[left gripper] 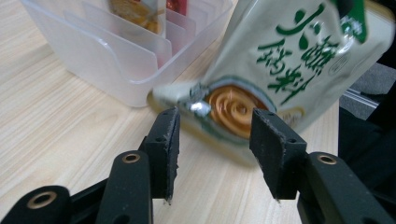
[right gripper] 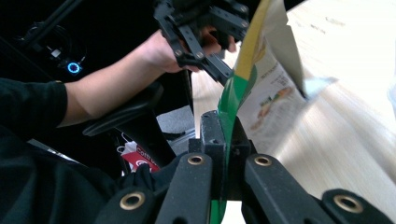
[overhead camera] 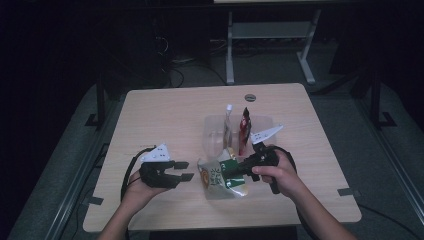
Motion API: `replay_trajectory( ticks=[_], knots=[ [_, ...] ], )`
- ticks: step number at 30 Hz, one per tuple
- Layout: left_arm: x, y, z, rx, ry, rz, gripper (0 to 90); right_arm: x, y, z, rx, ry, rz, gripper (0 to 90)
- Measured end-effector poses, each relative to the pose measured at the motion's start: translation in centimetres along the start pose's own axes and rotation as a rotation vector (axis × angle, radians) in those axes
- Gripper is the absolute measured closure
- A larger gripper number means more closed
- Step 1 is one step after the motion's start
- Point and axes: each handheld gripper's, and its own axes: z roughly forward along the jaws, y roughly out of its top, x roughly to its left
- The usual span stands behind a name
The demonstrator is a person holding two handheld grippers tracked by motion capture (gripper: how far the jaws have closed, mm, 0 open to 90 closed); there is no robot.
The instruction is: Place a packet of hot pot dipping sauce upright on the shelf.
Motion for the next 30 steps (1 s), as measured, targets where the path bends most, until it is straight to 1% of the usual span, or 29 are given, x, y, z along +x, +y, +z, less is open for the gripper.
replay_trajectory(
  ticks=[4, 6, 7, 9, 11, 12, 13, 14, 15, 18, 20, 21, 23, 24, 30],
  knots=[
    [0.2, -0.1, 0.0, 0.006, 0.001, -0.007, 48.1, 0.4, 0.7, -0.4, -0.028, 0.004, -0.013, 90.0],
    [0.3, -0.2, 0.0, 0.009, -0.001, -0.005, 45.9, 0.6, 1.1, -0.7, -0.038, -0.006, -0.024, 90.0],
    [0.2, -0.2, 0.0, 0.01, 0.0, -0.011, 44.7, 0.6, 1.3, -0.8, -0.053, -0.007, -0.032, 90.0],
    [0.3, -0.3, 0.0, 0.007, -0.004, -0.013, 42.6, 0.8, 1.8, -1.1, -0.064, -0.012, -0.029, 90.0],
    [0.5, -0.3, 0.0, 0.005, -0.003, -0.019, 40.0, 0.9, 2.4, -1.5, -0.079, -0.016, -0.036, 90.0],
    [0.5, -0.4, 0.1, -0.003, -0.005, -0.026, 39.0, 0.9, 2.7, -1.6, -0.089, -0.018, -0.042, 90.0],
    [0.6, -0.4, 0.1, 0.003, -0.004, -0.021, 37.6, 1.0, 3.0, -1.7, -0.097, -0.019, -0.047, 90.0],
    [0.6, -0.4, 0.1, 0.006, -0.003, -0.029, 37.1, 1.1, 3.4, -1.9, -0.103, -0.023, -0.048, 90.0],
    [0.6, -0.4, 0.1, 0.008, -0.002, -0.021, 36.8, 1.1, 3.9, -2.1, -0.113, -0.03, -0.06, 90.0],
    [0.6, -0.5, 0.3, 0.017, -0.006, -0.022, 35.6, 1.1, 4.9, -2.5, -0.124, -0.053, -0.074, 90.0],
    [0.6, -0.5, 0.3, 0.027, -0.007, -0.015, 35.4, 0.9, 5.6, -2.7, -0.137, -0.062, -0.083, 90.0],
    [0.6, -0.5, 0.5, 0.023, -0.01, -0.014, 35.1, 0.9, 6.0, -2.8, -0.136, -0.073, -0.085, 90.0],
    [0.5, -0.6, 0.6, 0.028, -0.014, -0.024, 34.8, 0.6, 6.7, -3.0, -0.144, -0.085, -0.087, 90.0],
    [0.5, -0.6, 0.6, 0.041, -0.014, -0.016, 34.6, 0.4, 7.0, -3.0, -0.146, -0.092, -0.081, 90.0],
    [0.5, -0.6, 0.8, 0.049, -0.018, -0.012, 34.4, -1.0, 8.6, -3.3, -0.167, -0.133, -0.066, 90.0]
  ],
)
